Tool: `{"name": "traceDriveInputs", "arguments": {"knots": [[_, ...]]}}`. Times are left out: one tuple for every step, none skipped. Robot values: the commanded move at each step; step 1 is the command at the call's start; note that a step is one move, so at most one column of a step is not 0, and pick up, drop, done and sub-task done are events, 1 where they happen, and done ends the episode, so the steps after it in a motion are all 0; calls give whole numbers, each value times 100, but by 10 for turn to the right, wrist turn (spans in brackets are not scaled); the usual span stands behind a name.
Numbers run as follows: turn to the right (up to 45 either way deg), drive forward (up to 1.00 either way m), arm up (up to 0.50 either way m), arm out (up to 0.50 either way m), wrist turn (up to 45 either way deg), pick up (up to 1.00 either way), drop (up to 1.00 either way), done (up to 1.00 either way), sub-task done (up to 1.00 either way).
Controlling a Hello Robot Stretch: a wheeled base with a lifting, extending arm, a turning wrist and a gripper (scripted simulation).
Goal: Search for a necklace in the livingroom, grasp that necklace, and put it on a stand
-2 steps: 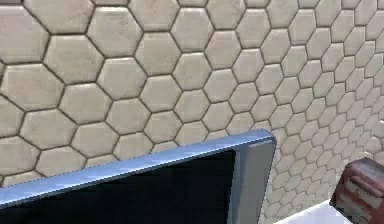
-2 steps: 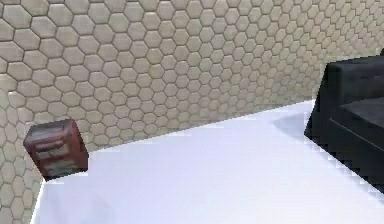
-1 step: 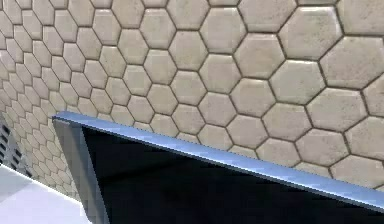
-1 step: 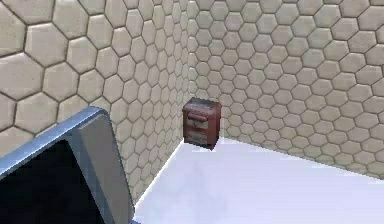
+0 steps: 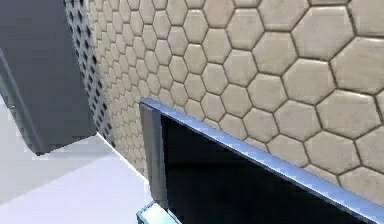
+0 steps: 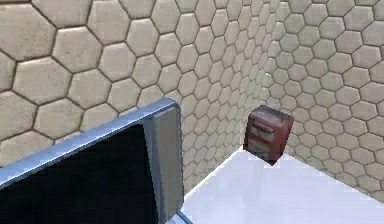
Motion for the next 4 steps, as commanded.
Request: {"name": "traceDriveInputs", "arguments": {"knots": [[-60,0,0,0,0,0,0,0,0],[120,0,0,0,0,0,0,0,0],[0,15,0,0,0,0,0,0,0],[30,0,0,0,0,0,0,0,0]]}}
